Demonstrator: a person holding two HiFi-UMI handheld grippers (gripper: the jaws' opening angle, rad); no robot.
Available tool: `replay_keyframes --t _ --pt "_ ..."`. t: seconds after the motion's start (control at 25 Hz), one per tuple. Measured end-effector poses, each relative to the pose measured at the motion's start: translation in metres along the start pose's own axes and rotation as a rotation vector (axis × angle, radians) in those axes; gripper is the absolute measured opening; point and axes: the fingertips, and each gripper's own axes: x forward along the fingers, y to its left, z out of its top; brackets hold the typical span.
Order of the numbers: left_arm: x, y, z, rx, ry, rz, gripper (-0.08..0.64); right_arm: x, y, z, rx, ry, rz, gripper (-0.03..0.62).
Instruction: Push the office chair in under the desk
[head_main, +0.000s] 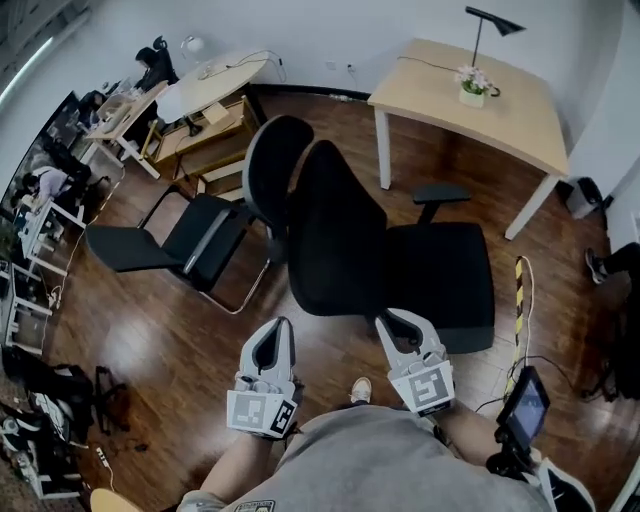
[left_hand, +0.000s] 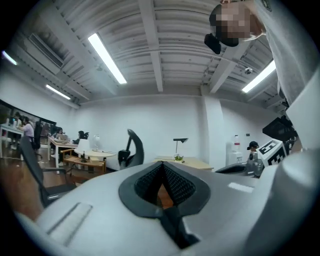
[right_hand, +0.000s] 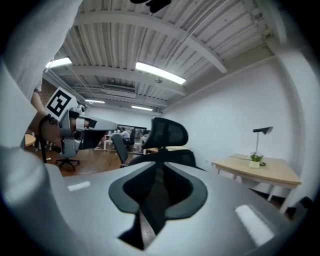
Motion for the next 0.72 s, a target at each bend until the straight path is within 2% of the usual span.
replay_keyframes --t 0.08,0.16,0.24,0.32,0.48,0.64,0.68,0.72 --pt "-0.019 0.022 0.003 -0.002 0.002 0.064 0.005 0.035 0.028 -0.005 -0.028 0.027 0.098 0.154" --pt "-0.041 0.039 0.005 -0.006 0.009 0.126 0.005 0.063 0.055 -0.014 -0.073 0.059 0.167 0.222" --pt "-0.064 0.056 0.003 -0.011 0.019 0.187 0.005 0.09 0.08 -0.022 -0.116 0.088 0.205 0.3" --pt "-0.086 0.071 -0.001 -0.017 0.026 0.242 0.005 0.117 0.099 -0.032 -0.165 0.112 0.208 0.351" --pt "-0.127 0.091 -0.004 -0.024 0.036 0.333 0.005 0.166 0.112 -0.051 -0.25 0.164 0.142 0.388" --pt "-0.158 0.102 -0.008 -0.035 0.053 0.401 0.005 0.201 0.101 -0.062 -0.263 0.222 0.055 0.39" --pt "-0.163 0.105 -0.011 -0.041 0.059 0.411 0.005 0.205 0.097 -0.062 -0.264 0.23 0.032 0.388" --pt "-0.168 0.107 -0.014 -0.046 0.064 0.416 0.005 0.206 0.094 -0.061 -0.266 0.233 0.008 0.343"
